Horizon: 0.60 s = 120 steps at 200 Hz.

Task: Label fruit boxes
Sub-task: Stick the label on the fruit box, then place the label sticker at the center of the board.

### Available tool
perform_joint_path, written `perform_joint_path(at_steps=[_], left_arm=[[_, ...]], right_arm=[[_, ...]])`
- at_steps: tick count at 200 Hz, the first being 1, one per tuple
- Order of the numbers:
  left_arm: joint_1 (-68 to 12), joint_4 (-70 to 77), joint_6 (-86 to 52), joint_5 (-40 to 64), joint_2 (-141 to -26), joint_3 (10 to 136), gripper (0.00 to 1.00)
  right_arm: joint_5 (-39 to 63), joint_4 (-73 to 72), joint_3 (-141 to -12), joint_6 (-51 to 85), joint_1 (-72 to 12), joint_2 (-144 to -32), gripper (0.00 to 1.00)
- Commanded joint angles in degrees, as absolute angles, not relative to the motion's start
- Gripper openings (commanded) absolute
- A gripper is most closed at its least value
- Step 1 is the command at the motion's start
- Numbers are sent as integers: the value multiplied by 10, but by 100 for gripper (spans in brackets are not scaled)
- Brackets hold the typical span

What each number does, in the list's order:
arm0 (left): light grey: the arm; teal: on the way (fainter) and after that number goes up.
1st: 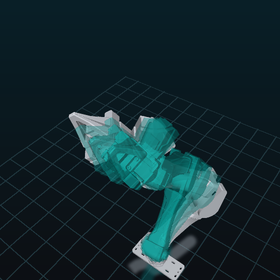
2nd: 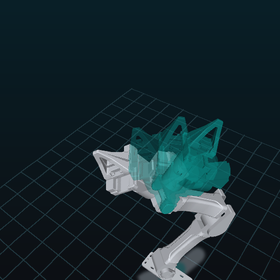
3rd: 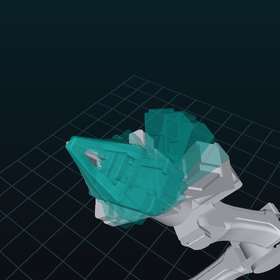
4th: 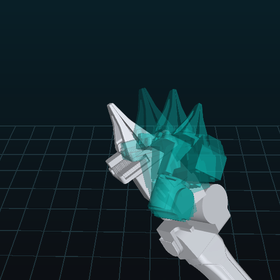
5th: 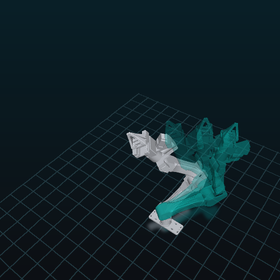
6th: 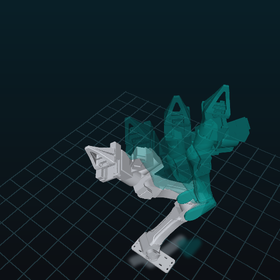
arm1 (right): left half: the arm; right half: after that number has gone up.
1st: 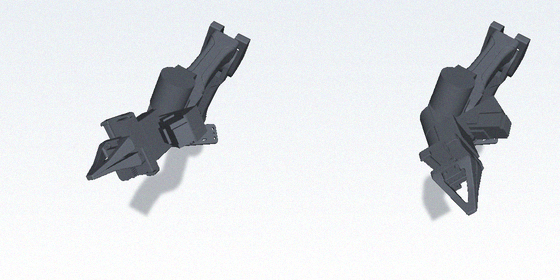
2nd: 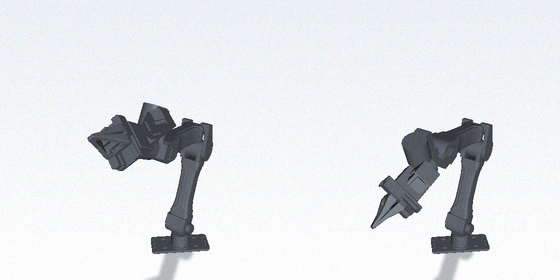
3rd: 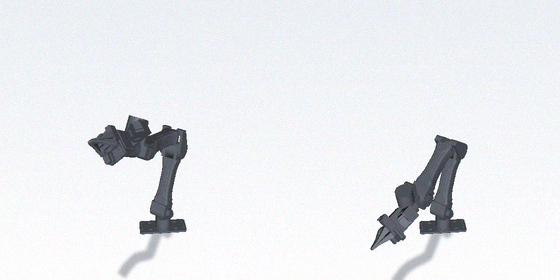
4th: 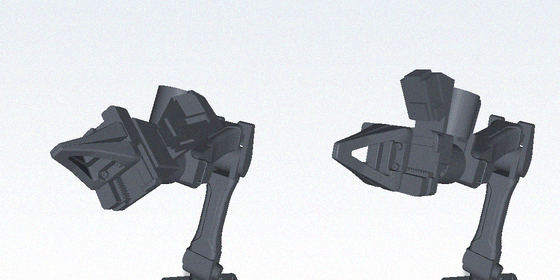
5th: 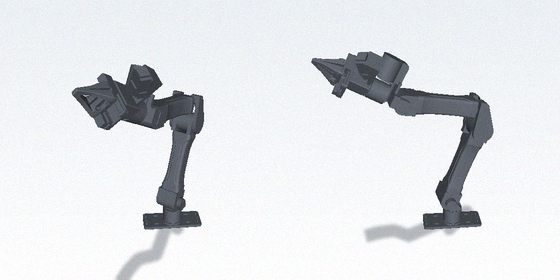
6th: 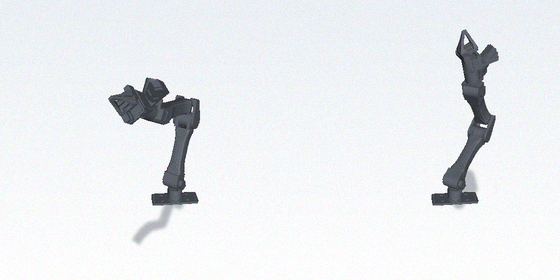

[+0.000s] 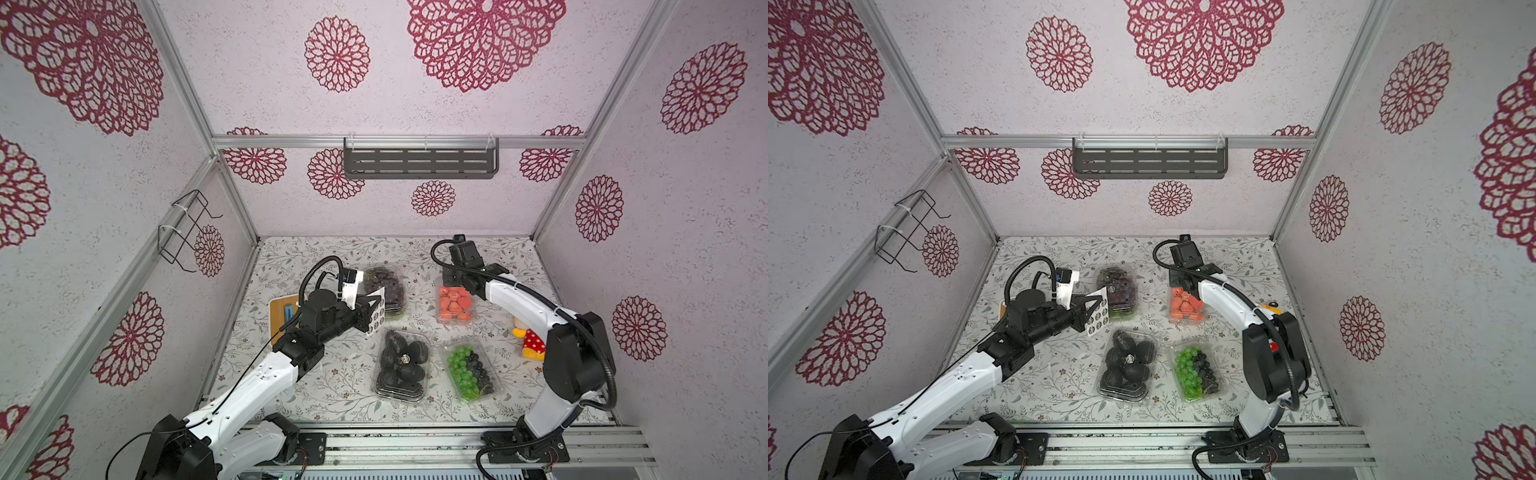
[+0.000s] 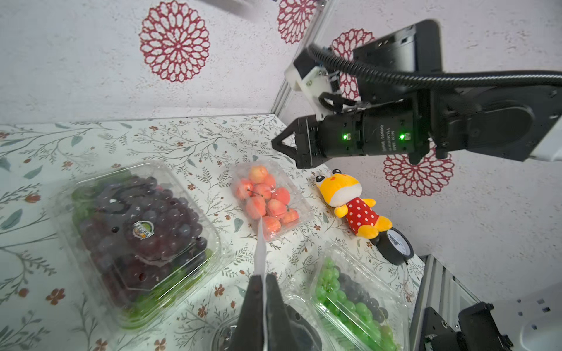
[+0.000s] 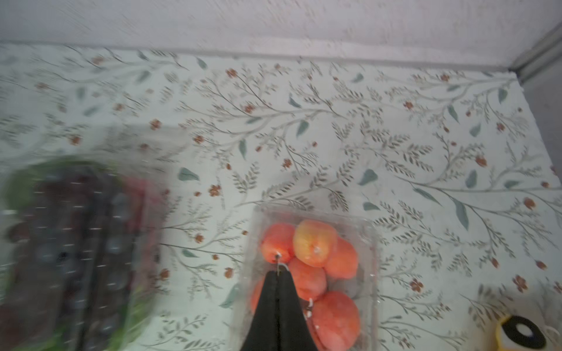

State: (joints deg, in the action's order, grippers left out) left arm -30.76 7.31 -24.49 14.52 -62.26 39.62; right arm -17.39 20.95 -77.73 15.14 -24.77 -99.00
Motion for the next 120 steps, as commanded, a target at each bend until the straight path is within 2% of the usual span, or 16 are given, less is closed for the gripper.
perform_joint_path(at_steps=[1, 34, 120], left_arm=[[-289, 34, -271, 157, -614, 369, 0], [-265, 9, -298, 134, -605, 335, 0], [-263, 1, -322, 107, -604, 298, 0]], right_arm=[[-234, 315, -832, 166, -233, -1020, 0], [-248, 392, -898, 167, -233, -1099, 0], [-170, 351, -875, 166, -234, -1125, 0]])
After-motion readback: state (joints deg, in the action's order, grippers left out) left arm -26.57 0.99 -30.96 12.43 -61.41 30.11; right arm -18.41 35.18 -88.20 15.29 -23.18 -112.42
